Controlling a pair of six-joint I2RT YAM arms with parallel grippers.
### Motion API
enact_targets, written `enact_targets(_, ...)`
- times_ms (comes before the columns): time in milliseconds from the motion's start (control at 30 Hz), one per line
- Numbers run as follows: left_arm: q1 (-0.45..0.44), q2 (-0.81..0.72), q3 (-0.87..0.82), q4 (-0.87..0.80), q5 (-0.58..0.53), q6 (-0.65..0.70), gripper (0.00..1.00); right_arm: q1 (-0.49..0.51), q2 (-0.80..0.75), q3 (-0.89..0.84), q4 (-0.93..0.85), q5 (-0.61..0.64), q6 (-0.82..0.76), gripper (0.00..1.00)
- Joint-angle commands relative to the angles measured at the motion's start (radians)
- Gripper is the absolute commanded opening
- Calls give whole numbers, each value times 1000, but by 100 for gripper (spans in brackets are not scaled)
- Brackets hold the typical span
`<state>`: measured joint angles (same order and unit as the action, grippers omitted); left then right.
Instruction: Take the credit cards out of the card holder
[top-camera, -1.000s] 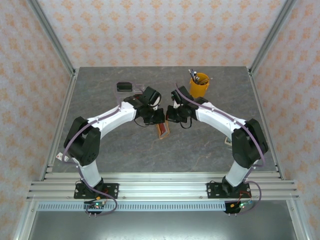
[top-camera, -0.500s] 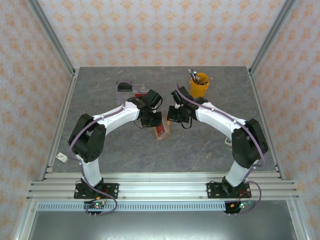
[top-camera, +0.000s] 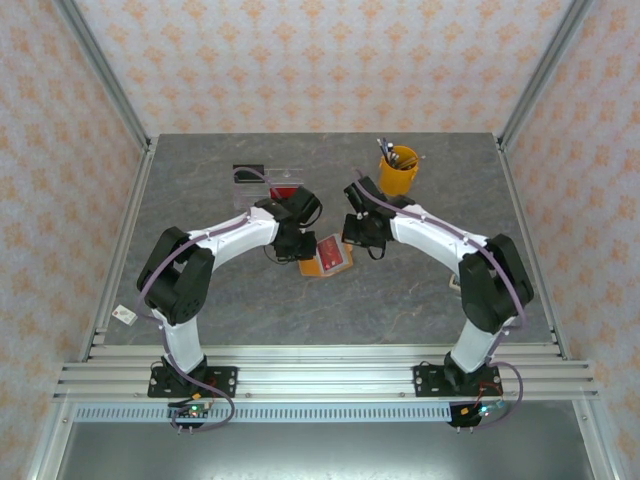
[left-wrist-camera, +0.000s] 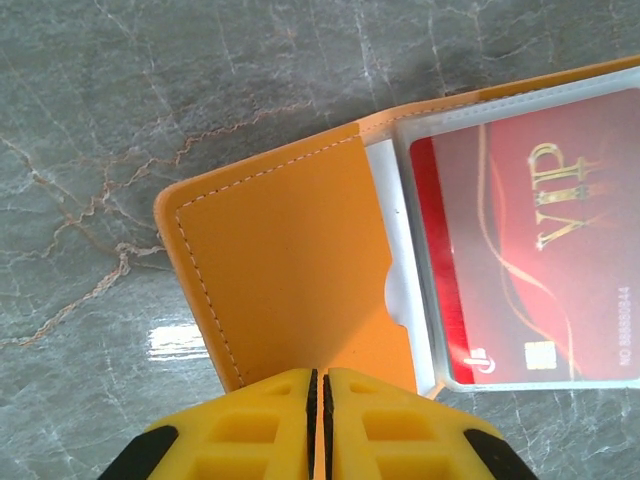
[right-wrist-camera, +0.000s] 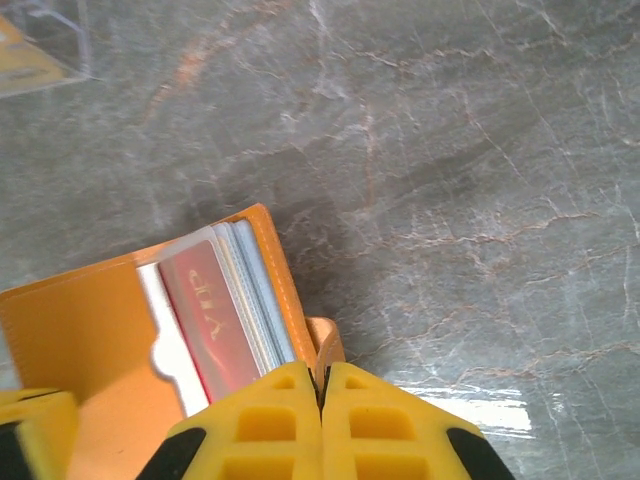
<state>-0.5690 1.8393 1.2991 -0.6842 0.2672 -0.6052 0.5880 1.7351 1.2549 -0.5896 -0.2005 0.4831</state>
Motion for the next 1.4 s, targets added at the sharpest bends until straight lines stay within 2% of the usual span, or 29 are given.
enact_targets(0, 5, 22, -22, 6, -30, -22, 15, -8, 42, -34, -26, 46, 18, 0)
enact_targets(267, 8, 61, -41, 29, -14, -21, 13, -15, 98, 11, -78, 34, 17, 3)
enact_targets(600, 11, 40, -35, 52, 10, -32, 13, -11, -50, 42, -107, -32, 8, 21)
enact_targets(733, 12, 38, -30, 59, 22, -36, 13, -4, -91, 25, -94, -72, 13, 24)
enact_targets(1000, 12, 35, -30, 58, 23, -33, 12, 40, -95, 12, -82, -97, -9, 24)
enact_targets(1167, 12, 29, -43, 71, 14, -47, 12, 47, -2, 26, -59, -116, 4, 12)
enact_targets(1367, 11, 28, -42, 74, 8, -53, 11, 47, 102, 67, -54, -79, 17, 10)
